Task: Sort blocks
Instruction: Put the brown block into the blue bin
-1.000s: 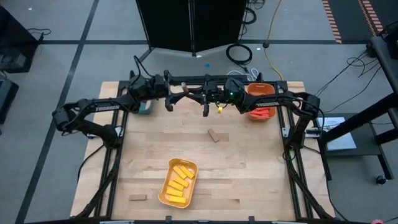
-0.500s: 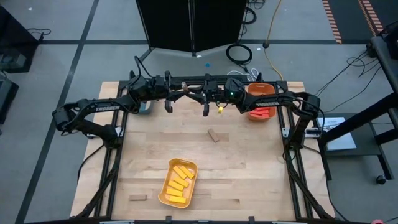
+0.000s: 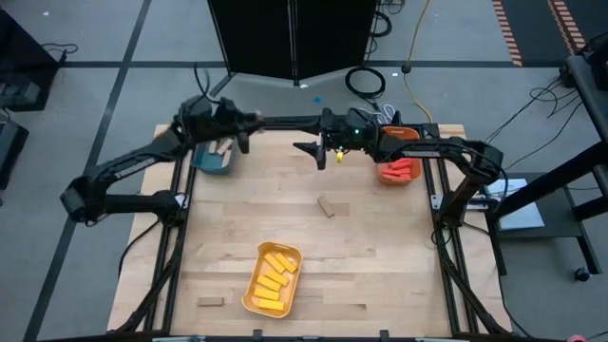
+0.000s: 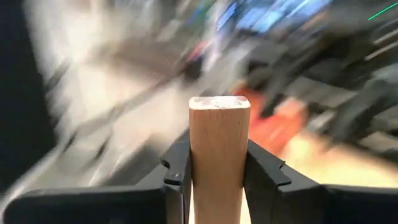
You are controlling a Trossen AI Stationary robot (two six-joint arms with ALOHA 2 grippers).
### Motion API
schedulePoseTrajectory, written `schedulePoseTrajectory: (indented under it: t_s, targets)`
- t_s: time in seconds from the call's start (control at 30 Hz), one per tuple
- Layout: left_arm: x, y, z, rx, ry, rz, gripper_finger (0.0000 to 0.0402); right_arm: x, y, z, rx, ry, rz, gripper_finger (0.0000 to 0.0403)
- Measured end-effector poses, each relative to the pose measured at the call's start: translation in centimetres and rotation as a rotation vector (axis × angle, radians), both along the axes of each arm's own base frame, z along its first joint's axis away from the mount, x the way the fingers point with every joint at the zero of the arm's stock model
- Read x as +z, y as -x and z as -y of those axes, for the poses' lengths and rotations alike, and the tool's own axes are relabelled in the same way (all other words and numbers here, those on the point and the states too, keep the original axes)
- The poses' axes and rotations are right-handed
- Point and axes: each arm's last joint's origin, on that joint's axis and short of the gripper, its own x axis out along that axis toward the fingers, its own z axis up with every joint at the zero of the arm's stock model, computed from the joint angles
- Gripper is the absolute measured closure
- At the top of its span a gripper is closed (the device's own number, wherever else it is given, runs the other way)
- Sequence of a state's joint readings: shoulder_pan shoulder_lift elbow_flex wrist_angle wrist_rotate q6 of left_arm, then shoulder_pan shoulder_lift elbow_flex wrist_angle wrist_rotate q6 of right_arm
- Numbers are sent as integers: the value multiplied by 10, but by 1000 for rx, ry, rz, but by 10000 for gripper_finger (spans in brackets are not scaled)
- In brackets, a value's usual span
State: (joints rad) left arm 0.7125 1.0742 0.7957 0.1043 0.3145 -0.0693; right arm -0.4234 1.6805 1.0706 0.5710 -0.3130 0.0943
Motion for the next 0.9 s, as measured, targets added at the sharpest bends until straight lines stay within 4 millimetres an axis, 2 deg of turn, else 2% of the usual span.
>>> schedulePoseTrajectory:
  t_s: [0.17,0.3,0.4,0.57,0.77,0.83,0.9]
  targets:
    - [-7,35,-13,345,233,-319,316,-5,4,-2,2,-56,-99,157]
    - [-25,59,-19,561,367,-473,316,-15,2,-11,25,-103,-193,159]
    - [-36,72,-25,643,441,-524,316,-22,1,-21,42,-173,-260,161]
    - [-48,83,-38,710,513,-562,316,-31,-2,-43,86,-247,-363,162]
    - [-67,78,-50,655,552,-656,314,-39,-7,-80,181,-254,-465,162]
    - [-73,77,-54,631,550,-705,279,-41,-8,-93,211,-261,-488,162]
    - [-78,75,-57,633,564,-727,225,-42,-9,-106,217,-277,-515,163]
